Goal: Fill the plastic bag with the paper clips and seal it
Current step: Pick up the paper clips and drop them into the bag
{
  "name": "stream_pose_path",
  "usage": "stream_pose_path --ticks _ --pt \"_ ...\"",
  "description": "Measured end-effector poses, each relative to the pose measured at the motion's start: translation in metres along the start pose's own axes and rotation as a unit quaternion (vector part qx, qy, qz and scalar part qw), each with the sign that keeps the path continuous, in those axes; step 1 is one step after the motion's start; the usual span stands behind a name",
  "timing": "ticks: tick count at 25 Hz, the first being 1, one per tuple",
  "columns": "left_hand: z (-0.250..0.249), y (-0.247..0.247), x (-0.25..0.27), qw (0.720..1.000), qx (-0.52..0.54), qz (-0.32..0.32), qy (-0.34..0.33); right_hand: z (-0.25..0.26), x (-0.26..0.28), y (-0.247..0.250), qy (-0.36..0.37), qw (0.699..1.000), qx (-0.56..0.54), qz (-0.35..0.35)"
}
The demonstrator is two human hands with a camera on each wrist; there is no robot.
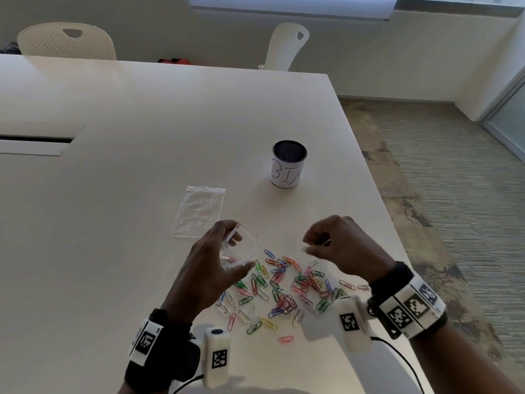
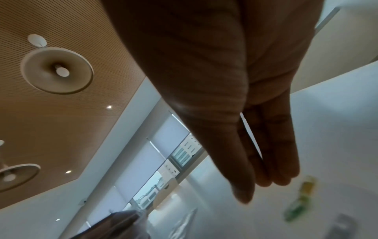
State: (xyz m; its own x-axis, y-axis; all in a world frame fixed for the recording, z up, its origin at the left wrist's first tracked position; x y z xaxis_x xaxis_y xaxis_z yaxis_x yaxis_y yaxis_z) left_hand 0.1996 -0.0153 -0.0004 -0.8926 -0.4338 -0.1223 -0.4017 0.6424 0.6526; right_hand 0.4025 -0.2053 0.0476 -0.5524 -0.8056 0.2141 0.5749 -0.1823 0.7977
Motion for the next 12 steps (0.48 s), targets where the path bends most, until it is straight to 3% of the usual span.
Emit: stream_pose_path --ticks 6,12 --pt "-0.003 0.002 0.001 1.0 0.01 0.012 0.008 -0.032 0.031 -0.009 -0.086 0.985 0.105 0.103" --pt "-0.004 0.005 0.002 1.0 0.005 0.02 0.012 -0.021 0.05 -0.038 -0.105 0.983 0.1 0.113"
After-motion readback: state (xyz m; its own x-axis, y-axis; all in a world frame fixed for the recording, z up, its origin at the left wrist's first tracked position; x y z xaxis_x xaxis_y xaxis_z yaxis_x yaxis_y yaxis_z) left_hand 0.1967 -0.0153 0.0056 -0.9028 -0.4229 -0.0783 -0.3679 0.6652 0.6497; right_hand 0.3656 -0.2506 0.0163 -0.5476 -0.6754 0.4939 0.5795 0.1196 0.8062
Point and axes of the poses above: each hand's wrist, its own x-axis away from the middle knuckle, its own y-axis out of the back of the hand, z = x × y, the point moved 1 cm from there along -x, towards the middle knuckle, and after that the axes turned 3 degrees about z, right-handed, at the moved point
